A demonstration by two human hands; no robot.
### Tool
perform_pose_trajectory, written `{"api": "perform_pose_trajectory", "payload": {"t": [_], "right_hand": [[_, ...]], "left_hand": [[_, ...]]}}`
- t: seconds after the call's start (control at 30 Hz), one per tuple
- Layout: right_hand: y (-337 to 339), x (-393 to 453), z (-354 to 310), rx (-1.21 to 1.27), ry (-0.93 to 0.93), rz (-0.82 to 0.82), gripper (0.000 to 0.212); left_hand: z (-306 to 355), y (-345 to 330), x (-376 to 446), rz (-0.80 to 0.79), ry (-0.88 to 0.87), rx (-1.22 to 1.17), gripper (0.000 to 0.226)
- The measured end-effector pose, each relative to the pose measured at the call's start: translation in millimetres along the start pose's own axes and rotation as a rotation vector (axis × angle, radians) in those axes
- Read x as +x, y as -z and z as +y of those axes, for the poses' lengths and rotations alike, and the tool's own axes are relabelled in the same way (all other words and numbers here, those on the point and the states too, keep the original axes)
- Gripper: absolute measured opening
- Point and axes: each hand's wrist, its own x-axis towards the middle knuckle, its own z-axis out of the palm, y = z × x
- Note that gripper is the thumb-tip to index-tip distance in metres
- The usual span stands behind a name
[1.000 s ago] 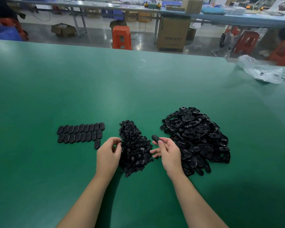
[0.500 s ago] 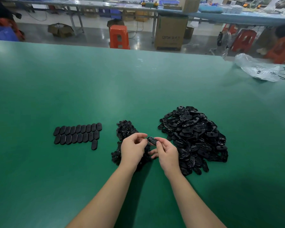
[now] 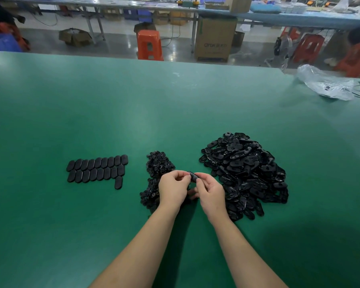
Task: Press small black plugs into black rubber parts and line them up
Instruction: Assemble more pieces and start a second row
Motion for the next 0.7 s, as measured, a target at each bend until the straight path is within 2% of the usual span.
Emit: {"api": "perform_pose_trajectory", "payload": {"t": [0.1, 0.43, 0.57, 0.7], "right_hand": [[0, 1, 0, -0.013, 0.002, 0.007, 0.021], [3, 3, 4, 0.012, -0.017, 0.011, 0.021], [3, 1, 0, 0.077, -0.02, 0.004, 0.025], [3, 2, -1, 0.071, 0.002, 0.003, 0.017]], "left_hand": [[1, -3, 0, -0.012, 0.005, -0.005, 0.013], [7, -1, 2, 0.027, -0.205, 0.363, 0.007], [13, 8, 9, -0.065, -0.16, 0.406, 0.026], [18, 14, 13, -0.143, -0.158, 0.451, 0.016]]}}
